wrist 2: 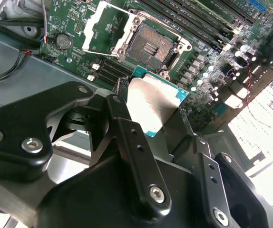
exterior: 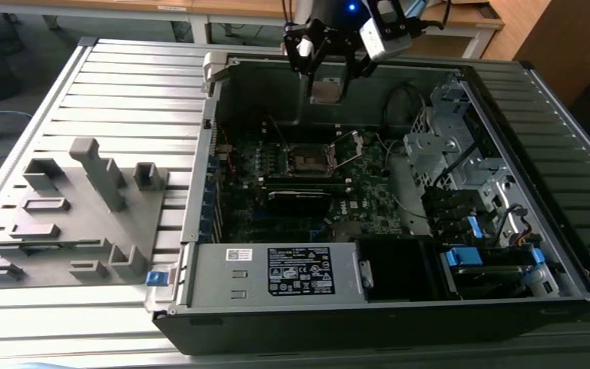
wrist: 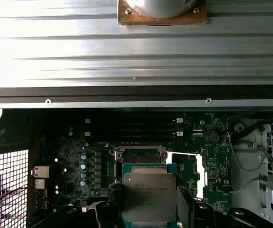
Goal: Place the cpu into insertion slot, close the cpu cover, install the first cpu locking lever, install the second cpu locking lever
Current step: 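Place the cpu into insertion slot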
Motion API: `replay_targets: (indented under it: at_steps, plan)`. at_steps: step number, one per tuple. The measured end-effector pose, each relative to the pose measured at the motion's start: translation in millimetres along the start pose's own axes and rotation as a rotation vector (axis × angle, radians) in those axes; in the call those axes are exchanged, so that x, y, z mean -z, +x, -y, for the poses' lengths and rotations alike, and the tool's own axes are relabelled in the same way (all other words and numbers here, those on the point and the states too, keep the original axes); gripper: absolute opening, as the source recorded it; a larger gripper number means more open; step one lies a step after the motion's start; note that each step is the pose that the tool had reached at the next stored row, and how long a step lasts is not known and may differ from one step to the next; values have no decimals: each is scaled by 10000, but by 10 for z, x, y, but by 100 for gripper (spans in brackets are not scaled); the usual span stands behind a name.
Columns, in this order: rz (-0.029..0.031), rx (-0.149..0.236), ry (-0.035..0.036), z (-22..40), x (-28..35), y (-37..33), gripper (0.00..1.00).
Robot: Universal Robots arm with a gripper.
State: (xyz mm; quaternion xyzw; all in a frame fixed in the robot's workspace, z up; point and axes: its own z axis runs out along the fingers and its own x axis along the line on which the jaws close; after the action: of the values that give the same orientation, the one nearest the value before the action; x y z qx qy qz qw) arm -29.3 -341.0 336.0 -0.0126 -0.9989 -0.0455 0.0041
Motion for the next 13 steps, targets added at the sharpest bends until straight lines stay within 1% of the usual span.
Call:
replay_targets:
  at_steps: [7, 13]
  plan:
    - [0, 0, 0, 1, -12, 0, 54]
    - [0, 0, 0, 5, -58, -1, 54]
